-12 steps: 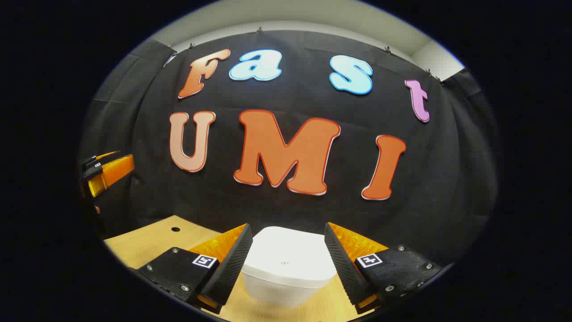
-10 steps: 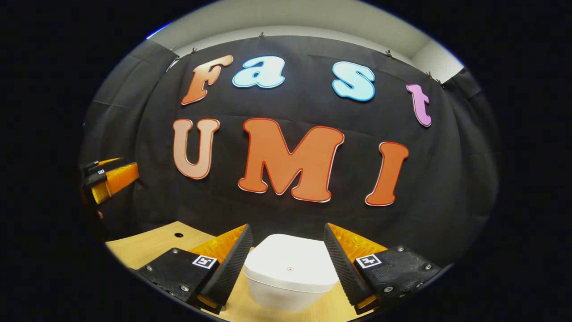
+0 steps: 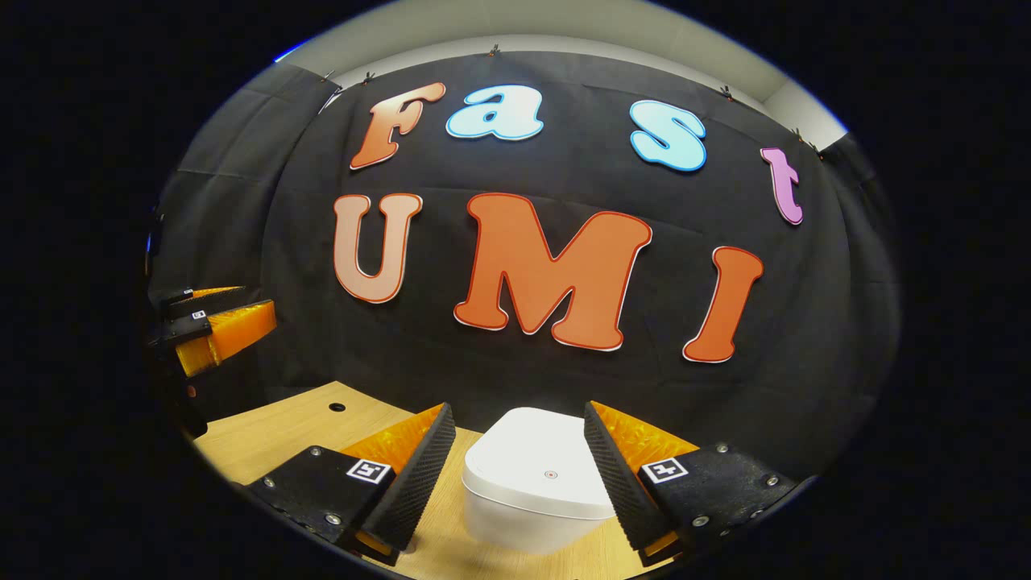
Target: Press the lid of the desktop garbage bin to open it, pick up the crumpled paper on the desktop and throw it into the bin, then pick up the pop can on the desktop and drop it into the bin, and finally close the garbage bin lid.
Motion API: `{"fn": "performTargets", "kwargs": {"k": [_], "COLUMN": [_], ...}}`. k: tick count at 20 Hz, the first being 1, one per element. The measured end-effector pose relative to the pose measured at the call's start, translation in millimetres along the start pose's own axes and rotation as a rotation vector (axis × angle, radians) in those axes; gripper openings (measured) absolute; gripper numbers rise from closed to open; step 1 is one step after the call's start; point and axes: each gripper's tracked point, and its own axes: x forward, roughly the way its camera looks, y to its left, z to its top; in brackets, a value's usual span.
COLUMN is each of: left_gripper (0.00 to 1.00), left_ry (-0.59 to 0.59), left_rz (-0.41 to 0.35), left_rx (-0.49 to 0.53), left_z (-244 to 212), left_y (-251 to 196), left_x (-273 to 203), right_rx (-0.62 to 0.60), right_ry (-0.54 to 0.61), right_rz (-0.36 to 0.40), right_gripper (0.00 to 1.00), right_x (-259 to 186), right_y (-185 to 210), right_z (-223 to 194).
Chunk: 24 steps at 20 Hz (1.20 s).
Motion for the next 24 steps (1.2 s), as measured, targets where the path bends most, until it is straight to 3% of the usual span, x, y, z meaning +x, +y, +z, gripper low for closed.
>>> {"fn": "performTargets", "kwargs": {"k": [2,3,6,16,18,23,24], "left_gripper": [0.94,1.0,0.98,0.99,1.0,1.0,1.0], "left_ry": [0.002,-0.002,0.007,0.027,0.031,0.052,0.056], "left_rz": [-0.008,-0.005,-0.002,0.025,0.04,0.088,0.1], "left_rx": [0.013,0.019,0.031,0.077,0.082,0.095,0.096], "left_z": [3.7,3.2,-1.2,-1.5,-2.0,-6.3,-6.6], "left_y": [-3.0,-3.3,-4.9,-8.7,-8.8,-2.3,0.0], "left_x": [0.7,-1.3,-8.3,-41.9,-49.9,-70.3,-73.2], "right_rx": [0.018,0.023,0.025,0.005,0.005,0.013,0.005], "right_ry": [0.001,0.004,0.009,0.045,0.062,0.113,0.122], "right_rz": [-0.004,-0.008,-0.015,-0.002,-0.002,0.024,0.042], "right_gripper": [0.97,0.97,0.96,0.74,0.67,0.27,0.23], "right_x": [-1.1,-1.8,-2.8,11.8,17.7,32.8,36.1], "right_y": [-3.4,-5.9,-13.2,-25.6,-30.4,-30.1,-26.3], "right_z": [-2.0,-3.4,-7.3,-22.3,-27.4,-44.2,-47.3]}}
